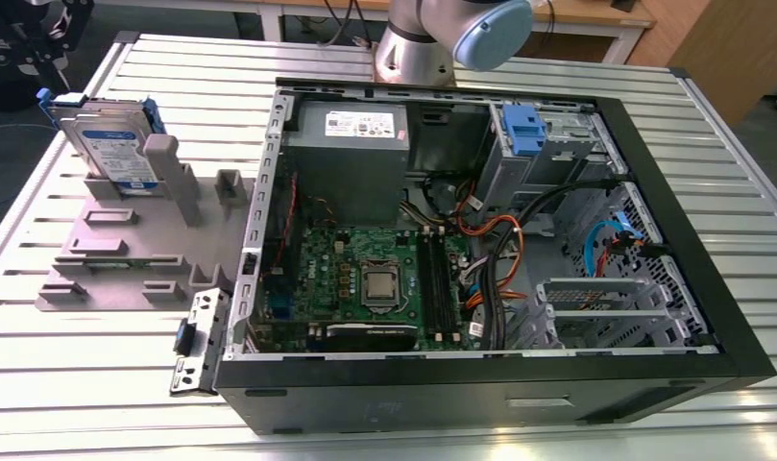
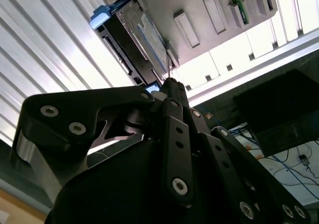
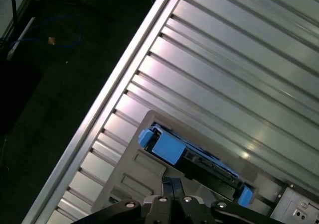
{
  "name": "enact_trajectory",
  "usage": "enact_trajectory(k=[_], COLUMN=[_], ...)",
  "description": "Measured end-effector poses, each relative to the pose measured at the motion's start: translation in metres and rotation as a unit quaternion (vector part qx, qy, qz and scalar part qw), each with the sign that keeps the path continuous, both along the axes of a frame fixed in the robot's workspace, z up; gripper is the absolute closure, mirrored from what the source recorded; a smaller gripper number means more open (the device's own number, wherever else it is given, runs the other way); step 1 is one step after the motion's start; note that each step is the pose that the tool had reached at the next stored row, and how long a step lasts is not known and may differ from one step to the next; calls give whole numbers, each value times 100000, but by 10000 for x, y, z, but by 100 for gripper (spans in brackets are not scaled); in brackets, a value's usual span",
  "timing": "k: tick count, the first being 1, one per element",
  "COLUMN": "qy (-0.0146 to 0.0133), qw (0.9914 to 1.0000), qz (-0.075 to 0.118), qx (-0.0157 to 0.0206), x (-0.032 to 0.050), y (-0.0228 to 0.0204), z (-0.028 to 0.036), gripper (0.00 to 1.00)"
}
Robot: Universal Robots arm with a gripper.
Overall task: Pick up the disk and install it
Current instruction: 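Pick up the disk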
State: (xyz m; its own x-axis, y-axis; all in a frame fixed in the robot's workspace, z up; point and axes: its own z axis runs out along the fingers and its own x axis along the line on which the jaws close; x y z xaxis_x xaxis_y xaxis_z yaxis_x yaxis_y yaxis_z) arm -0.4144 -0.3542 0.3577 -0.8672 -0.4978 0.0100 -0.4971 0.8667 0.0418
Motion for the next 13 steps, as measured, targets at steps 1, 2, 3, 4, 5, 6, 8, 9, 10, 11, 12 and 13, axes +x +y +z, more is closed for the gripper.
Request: enact_trajectory(k=[1,2,3,4,5,6,8,9,10,11,12,13], qy=[0,0,-3,-1,-2,-1,0,1,0,2,1,0], qw=[100000,99999,99998,99996,99994,99992,99986,99982,99978,99974,99970,99965], qz=[200,422,637,868,1087,1293,1694,1905,2102,2300,2469,2654], qx=[-2,-1,0,0,1,-1,0,0,0,-2,-1,-3], x=[0,0,0,0,0,0,0,0,0,0,0,0], y=[0,0,0,0,0,0,0,0,0,0,0,0], z=[0,0,0,0,0,0,0,0,0,0,0,0], gripper=[89,89,89,89,89,89,89,89,89,89,89,89])
